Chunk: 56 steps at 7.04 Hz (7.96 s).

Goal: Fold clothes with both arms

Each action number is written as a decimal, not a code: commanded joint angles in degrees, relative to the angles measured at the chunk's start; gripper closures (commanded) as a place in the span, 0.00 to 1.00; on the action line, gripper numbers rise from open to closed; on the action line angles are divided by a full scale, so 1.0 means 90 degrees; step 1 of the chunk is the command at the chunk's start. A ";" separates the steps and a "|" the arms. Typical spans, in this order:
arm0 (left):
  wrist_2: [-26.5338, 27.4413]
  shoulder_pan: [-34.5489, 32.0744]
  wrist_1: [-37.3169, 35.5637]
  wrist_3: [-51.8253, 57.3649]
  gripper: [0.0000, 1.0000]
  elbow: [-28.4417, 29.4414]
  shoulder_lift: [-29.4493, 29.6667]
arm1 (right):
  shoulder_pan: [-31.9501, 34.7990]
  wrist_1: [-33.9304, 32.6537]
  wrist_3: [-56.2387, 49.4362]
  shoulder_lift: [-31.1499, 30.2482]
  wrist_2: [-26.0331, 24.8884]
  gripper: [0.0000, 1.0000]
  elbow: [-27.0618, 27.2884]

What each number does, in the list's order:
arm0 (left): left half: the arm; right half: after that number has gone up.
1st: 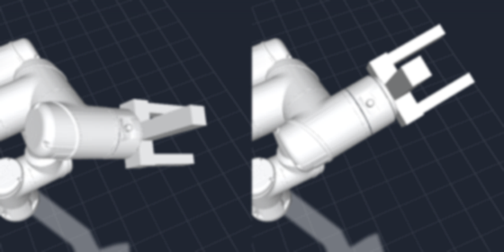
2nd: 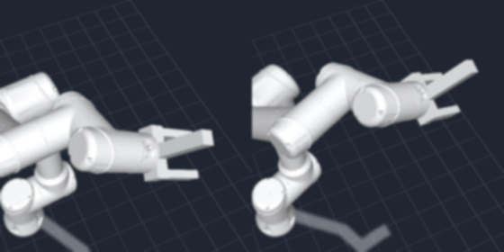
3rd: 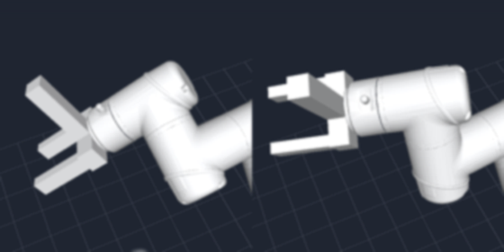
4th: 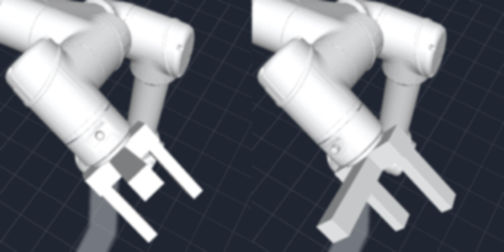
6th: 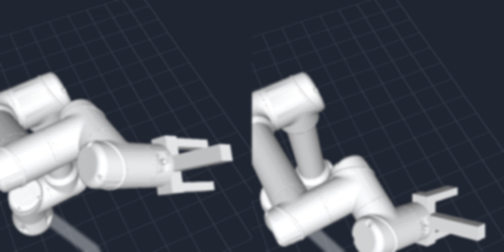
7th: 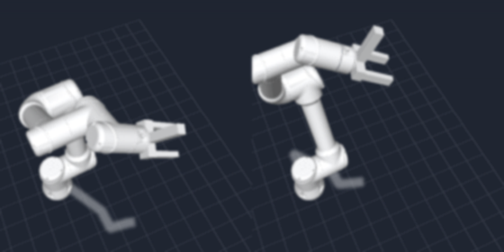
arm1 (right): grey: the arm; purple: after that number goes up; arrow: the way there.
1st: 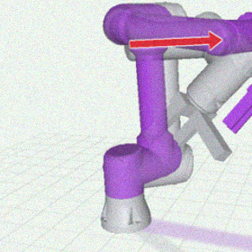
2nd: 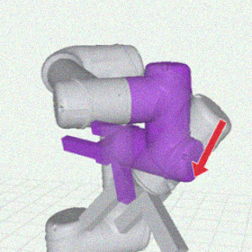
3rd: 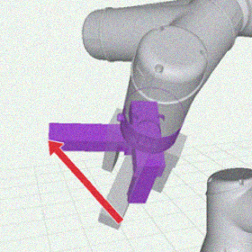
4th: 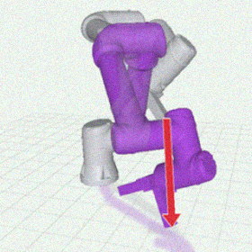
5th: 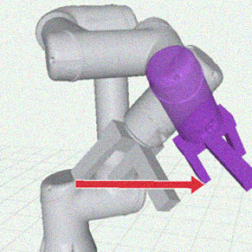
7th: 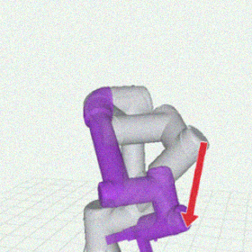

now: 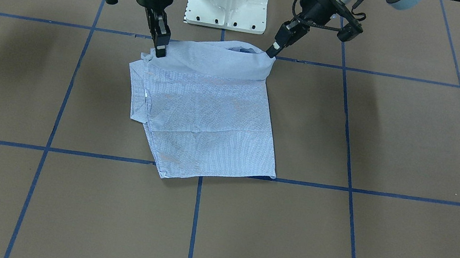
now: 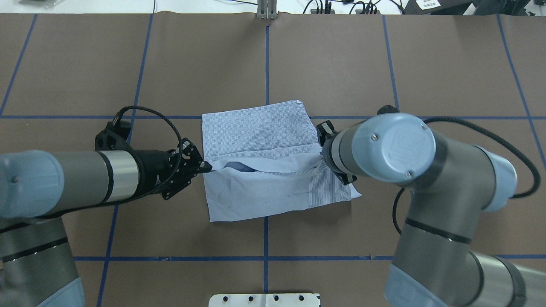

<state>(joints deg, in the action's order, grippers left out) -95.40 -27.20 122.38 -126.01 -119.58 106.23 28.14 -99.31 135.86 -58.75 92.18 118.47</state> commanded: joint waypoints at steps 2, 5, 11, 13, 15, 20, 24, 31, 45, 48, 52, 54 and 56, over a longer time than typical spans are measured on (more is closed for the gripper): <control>-0.0561 -0.0805 0.0035 0.0407 1.00 0.1036 0.0635 | 0.0846 0.1277 -0.0445 0.0997 0.0723 1.00 -0.2229; -0.0552 -0.1176 0.0443 0.0837 1.00 0.2374 0.1066 | 0.0993 0.1599 -0.0973 0.1526 0.0783 1.00 -0.3510; -0.0513 -0.1460 0.1509 0.1976 0.21 0.4282 0.1614 | 0.1316 0.3124 -0.1636 0.2260 0.0988 0.00 -0.5681; -0.0581 -0.1810 0.1510 0.2407 0.00 0.4282 0.1614 | 0.1996 0.3115 -0.2454 0.2281 0.1744 0.00 -0.5741; -0.1434 -0.2210 0.1529 0.3797 0.00 0.4224 0.1478 | 0.2525 0.3115 -0.3779 0.1882 0.2129 0.00 -0.5722; -0.2933 -0.4024 0.1491 0.9477 0.00 0.3227 -0.0619 | 0.5012 0.3027 -1.0474 -0.0060 0.4363 0.00 -0.5624; -0.3784 -0.5619 0.1345 1.2777 0.00 0.4037 -0.1159 | 0.6490 0.1326 -1.5172 -0.1001 0.4729 0.00 -0.5614; -0.4312 -0.6461 -0.0638 1.3777 0.00 0.3873 -0.1023 | 0.6678 0.0947 -1.5731 -0.1841 0.5117 0.00 -0.4823; -0.4351 -0.6470 -0.1771 1.3621 0.00 0.3511 -0.0896 | 0.6971 0.0212 -1.5682 -0.3080 0.4836 0.00 -0.2968; -0.4341 -0.6480 -0.1723 1.3621 0.00 0.3482 -0.1021 | 0.6708 0.0224 -1.5682 -0.2974 0.4826 0.00 -0.2909; -0.4351 -0.6480 -0.1586 1.3621 0.00 0.3142 -0.1246 | 0.6668 0.0818 -1.5730 -0.3051 0.5050 0.00 -0.2822; -0.4370 -0.6480 -0.1576 1.3630 0.00 0.3130 -0.1267 | 0.6668 0.0820 -1.5740 -0.3061 0.5031 0.00 -0.2870; -0.4380 -0.6480 -0.1595 1.3621 0.00 0.2965 -0.1257 | 0.6678 0.0820 -1.5740 -0.3169 0.4993 0.00 -0.2851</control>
<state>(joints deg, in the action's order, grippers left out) -134.77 -85.52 108.06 -3.40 -92.03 94.95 88.20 -92.00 -5.77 -86.95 137.46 92.76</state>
